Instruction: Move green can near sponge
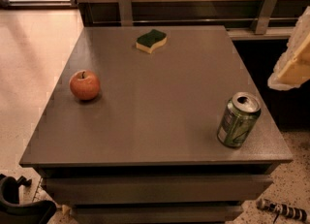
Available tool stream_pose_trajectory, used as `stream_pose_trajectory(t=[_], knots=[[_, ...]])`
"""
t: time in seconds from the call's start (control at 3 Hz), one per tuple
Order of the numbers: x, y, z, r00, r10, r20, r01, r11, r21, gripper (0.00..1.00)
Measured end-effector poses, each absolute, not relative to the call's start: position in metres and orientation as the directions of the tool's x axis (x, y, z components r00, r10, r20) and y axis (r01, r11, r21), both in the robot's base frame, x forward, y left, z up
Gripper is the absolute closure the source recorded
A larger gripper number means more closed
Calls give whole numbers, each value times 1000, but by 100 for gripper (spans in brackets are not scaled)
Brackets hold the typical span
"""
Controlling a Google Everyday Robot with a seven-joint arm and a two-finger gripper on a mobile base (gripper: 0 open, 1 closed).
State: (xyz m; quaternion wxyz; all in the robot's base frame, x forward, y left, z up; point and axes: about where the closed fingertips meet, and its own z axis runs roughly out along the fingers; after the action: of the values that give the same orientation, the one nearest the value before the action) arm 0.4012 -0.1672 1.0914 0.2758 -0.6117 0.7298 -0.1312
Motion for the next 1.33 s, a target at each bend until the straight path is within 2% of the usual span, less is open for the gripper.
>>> stream_pose_trajectory(t=[0.67,1.0,1.33], knots=[[401,-167,1091,-100,-965,-242,-820,217,-529,9],[400,-168,1093,-96,-957,-273,-816,232,-529,1],[403,-189,1090,-113,-902,-417,-798,332,-503,0]])
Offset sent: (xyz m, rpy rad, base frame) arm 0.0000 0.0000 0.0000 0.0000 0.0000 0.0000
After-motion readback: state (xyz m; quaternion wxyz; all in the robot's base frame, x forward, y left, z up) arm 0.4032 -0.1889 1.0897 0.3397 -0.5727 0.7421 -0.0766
